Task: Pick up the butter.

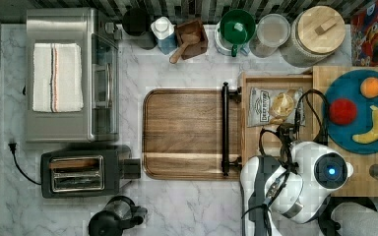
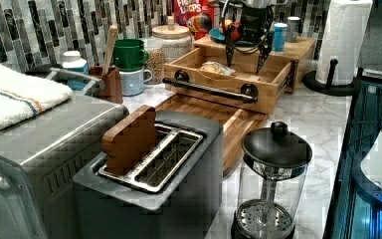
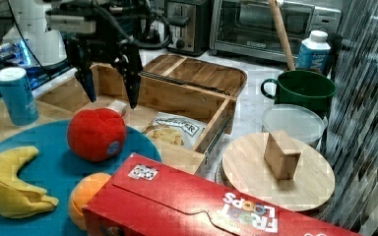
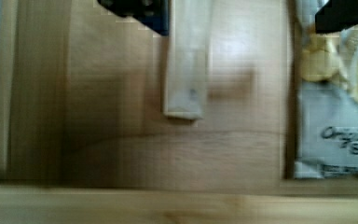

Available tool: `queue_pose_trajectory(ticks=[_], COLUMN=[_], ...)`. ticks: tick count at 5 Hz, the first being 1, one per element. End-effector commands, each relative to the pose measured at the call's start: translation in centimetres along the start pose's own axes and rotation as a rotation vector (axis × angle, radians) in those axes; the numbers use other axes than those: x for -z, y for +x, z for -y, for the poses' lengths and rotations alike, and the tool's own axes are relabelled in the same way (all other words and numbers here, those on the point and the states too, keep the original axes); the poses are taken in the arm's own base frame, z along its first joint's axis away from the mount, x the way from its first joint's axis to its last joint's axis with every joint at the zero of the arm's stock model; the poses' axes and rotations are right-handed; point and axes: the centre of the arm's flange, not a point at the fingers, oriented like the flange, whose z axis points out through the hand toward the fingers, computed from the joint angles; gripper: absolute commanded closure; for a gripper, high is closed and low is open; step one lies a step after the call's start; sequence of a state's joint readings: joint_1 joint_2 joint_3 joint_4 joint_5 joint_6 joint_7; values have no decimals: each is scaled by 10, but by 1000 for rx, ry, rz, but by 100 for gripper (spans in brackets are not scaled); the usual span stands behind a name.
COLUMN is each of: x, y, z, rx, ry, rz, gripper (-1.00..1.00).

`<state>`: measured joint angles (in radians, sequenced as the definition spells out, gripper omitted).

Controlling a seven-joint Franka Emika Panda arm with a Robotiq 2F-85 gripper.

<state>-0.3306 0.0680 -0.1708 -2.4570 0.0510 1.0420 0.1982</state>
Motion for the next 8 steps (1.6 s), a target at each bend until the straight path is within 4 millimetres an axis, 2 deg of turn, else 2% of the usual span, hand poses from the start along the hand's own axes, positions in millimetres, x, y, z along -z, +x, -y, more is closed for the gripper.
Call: queue_pose_trajectory(ticks=[1, 2, 3, 4, 5, 6, 7, 8], x=[-21, -25, -20, -24, -32, -21, 15, 52], y=[25, 20, 16, 13, 2, 1, 7, 28], z=[-17, -20, -16, -8, -2, 7, 21, 40], rx=[33, 33, 28, 29, 21, 54, 99, 133], ry=[40, 80, 67, 68, 91, 89, 90, 97], rz=[-17, -33, -35, 3, -12, -11, 3, 50], gripper=[-100, 56, 100, 100, 100, 100, 100, 100])
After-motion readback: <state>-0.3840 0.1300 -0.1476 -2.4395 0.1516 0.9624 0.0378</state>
